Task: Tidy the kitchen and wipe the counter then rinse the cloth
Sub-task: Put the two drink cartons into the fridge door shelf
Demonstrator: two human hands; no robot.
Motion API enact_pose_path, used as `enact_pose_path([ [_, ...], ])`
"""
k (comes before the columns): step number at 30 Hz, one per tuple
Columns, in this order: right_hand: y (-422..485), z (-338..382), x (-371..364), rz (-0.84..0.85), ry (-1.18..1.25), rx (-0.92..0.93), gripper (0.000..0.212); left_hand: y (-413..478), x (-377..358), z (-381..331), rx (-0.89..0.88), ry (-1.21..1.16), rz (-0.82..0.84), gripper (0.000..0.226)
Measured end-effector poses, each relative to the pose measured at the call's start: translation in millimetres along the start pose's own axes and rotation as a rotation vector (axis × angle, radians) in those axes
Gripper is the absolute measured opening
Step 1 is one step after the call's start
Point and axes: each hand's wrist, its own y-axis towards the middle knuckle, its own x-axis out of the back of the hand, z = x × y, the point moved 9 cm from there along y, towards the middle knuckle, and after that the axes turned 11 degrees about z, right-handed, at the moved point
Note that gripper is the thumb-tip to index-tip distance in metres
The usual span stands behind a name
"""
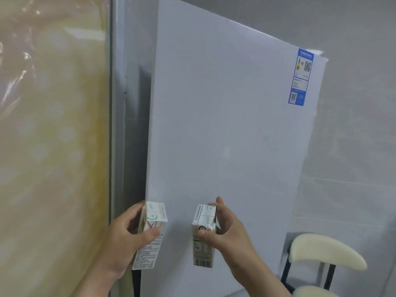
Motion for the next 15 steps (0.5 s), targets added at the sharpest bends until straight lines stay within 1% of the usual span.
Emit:
enact_pose_path([
  [2, -17.8, 9.2, -0.9, 0.024, -0.027, 0.005, 0.06, -19.6, -10.4, -8.8, 0.004, -0.008, 0.0, 0.082],
  [3, -26.1, 13.6, -0.8, 0.025, -0.032, 0.004, 0.068, -29.2, -14.0, -10.9, 0.013, -0.022, -0.003, 0.086],
  [5, -42.5, 21.1, 1.0, 0.018, -0.026, 0.005, 0.081, -48.9, -23.6, -16.2, 0.041, -0.045, 0.006, 0.098],
  [6, -50.7, 26.3, 1.9, 0.015, -0.015, 0.011, 0.083, -58.4, -30.0, -20.1, 0.052, -0.05, 0.024, 0.103],
  [8, -66.9, 36.2, 3.5, 0.012, -0.003, 0.016, 0.081, -74.7, -45.4, -30.2, 0.056, -0.067, 0.084, 0.105],
  [12, -102.8, 52.3, 7.6, -0.009, 0.012, 0.004, 0.081, -102.8, -78.6, -51.5, 0.054, -0.107, 0.187, 0.094],
  [15, -131.4, 64.1, 12.0, -0.033, 0.018, 0.007, 0.082, -115.5, -95.0, -63.2, 0.073, -0.143, 0.194, 0.106],
])
